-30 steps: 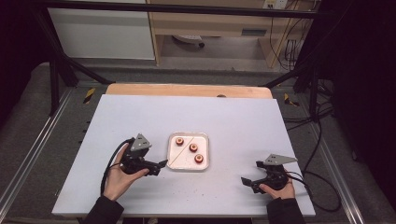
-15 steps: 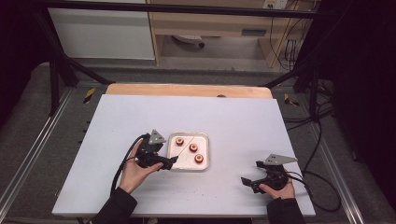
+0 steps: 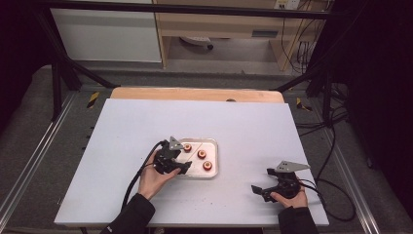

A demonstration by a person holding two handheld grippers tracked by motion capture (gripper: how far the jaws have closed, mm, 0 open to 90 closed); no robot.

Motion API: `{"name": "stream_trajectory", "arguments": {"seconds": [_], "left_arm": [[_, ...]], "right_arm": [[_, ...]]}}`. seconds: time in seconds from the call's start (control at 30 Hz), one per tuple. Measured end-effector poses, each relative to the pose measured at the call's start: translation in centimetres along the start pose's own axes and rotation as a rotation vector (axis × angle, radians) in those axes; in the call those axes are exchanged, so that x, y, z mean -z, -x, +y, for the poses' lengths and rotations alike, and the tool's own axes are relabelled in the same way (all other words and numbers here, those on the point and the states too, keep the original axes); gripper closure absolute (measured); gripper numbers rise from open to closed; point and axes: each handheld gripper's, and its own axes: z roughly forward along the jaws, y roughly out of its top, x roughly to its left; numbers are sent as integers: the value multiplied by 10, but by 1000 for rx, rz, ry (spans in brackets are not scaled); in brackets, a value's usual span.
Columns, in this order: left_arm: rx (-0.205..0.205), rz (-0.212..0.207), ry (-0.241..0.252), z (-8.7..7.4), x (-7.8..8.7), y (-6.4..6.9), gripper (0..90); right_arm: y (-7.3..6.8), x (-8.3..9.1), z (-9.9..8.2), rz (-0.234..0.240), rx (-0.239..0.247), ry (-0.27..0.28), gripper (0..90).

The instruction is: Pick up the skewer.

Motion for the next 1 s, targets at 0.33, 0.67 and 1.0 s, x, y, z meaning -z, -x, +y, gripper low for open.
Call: {"name": "stream_trajectory", "arguments": {"seconds": [0.33, 0.67, 1.0], "left_arm": [[6, 7, -20, -4, -9, 2, 574], [-1, 11, -26, -7, -12, 5, 741], [6, 16, -29, -8, -15, 7, 834]], "right_arm": [[0, 0, 0, 1, 0, -1, 7], [0, 0, 0, 0, 1, -1, 7], [0, 0, 0, 1, 2, 0, 7]]}}
